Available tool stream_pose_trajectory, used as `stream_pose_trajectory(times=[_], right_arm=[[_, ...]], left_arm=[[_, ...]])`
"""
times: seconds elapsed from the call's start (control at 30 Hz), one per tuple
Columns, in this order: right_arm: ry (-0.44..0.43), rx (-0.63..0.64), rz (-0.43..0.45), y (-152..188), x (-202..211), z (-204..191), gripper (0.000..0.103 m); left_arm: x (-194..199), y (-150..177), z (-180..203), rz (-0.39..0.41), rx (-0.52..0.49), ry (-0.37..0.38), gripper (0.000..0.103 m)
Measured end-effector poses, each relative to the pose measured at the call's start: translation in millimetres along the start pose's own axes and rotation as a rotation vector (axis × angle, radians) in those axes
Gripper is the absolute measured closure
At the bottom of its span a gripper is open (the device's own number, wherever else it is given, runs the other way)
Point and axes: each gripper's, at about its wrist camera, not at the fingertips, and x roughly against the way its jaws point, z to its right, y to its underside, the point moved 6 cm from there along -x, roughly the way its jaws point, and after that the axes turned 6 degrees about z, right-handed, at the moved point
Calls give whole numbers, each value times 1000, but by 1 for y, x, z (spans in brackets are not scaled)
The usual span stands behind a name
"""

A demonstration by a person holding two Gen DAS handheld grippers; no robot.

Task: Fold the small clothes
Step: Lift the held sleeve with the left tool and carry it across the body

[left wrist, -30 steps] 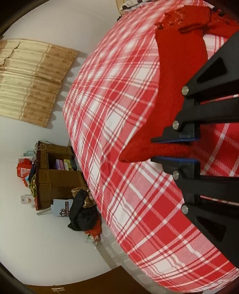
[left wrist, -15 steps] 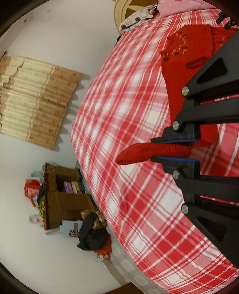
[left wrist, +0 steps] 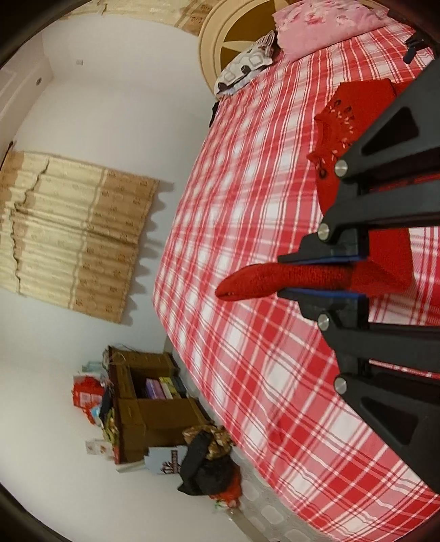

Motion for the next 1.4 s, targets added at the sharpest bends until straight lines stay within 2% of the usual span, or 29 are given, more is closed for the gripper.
stream_pose_trajectory(times=[0.47, 0.93, 1.4], right_arm=[[13, -48, 2, 19, 12, 24, 16], [5, -83, -9, 35, 9, 33, 16], [-7, -122, -6, 44, 5, 39, 16]], left_arm=[[5, -23, 84, 44, -71, 105, 91], [2, -27, 135, 44, -103, 159, 91], [1, -24, 214, 45, -129, 243, 91]])
